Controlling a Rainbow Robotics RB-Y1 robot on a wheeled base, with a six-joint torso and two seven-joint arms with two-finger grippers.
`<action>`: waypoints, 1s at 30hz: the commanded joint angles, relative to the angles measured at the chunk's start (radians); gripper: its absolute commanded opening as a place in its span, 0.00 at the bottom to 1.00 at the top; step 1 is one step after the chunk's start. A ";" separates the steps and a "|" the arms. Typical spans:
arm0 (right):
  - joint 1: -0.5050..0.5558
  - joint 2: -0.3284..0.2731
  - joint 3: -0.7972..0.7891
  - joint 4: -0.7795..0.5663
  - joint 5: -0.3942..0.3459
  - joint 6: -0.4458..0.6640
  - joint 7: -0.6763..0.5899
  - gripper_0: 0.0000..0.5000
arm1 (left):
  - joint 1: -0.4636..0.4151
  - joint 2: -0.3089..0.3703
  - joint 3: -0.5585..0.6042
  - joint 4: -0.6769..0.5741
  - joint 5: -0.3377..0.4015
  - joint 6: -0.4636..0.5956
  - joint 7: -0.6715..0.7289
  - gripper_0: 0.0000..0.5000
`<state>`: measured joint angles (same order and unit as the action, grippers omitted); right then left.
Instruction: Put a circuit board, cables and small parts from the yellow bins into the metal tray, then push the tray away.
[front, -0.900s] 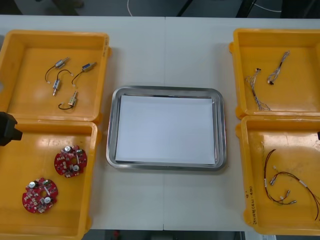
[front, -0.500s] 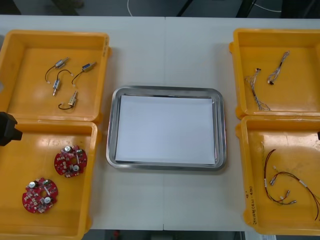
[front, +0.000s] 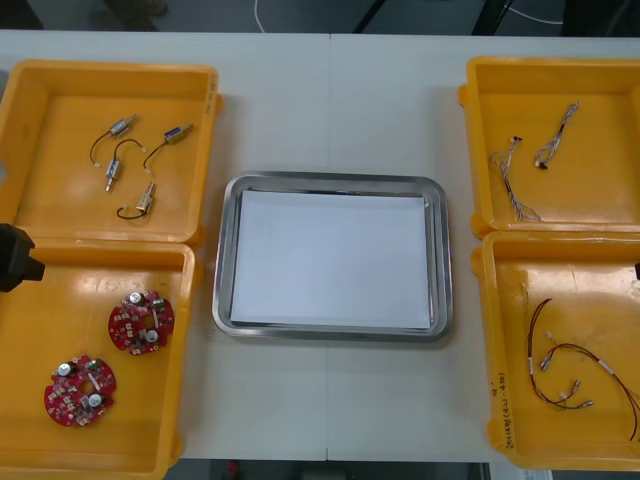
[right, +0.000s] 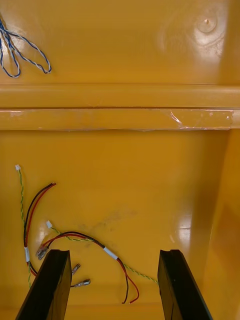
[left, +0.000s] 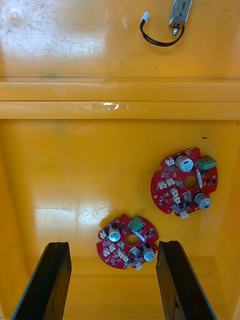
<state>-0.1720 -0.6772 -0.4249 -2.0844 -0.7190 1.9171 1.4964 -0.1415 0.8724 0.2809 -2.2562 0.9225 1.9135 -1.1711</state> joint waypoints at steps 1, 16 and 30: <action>0.014 0.010 -0.035 -0.008 -0.008 0.003 -0.019 1.00 | 0.011 0.042 0.027 -0.026 0.007 0.006 -0.067 1.00; 0.014 0.010 -0.035 -0.008 -0.008 0.003 -0.019 1.00 | 0.011 0.042 0.027 -0.026 0.007 0.006 -0.067 1.00; 0.014 0.010 -0.035 -0.008 -0.008 0.003 -0.019 1.00 | 0.011 0.042 0.027 -0.026 0.007 0.006 -0.067 1.00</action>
<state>-0.1720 -0.6772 -0.4249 -2.0844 -0.7190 1.9171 1.4964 -0.1415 0.8724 0.2809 -2.2562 0.9225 1.9135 -1.1711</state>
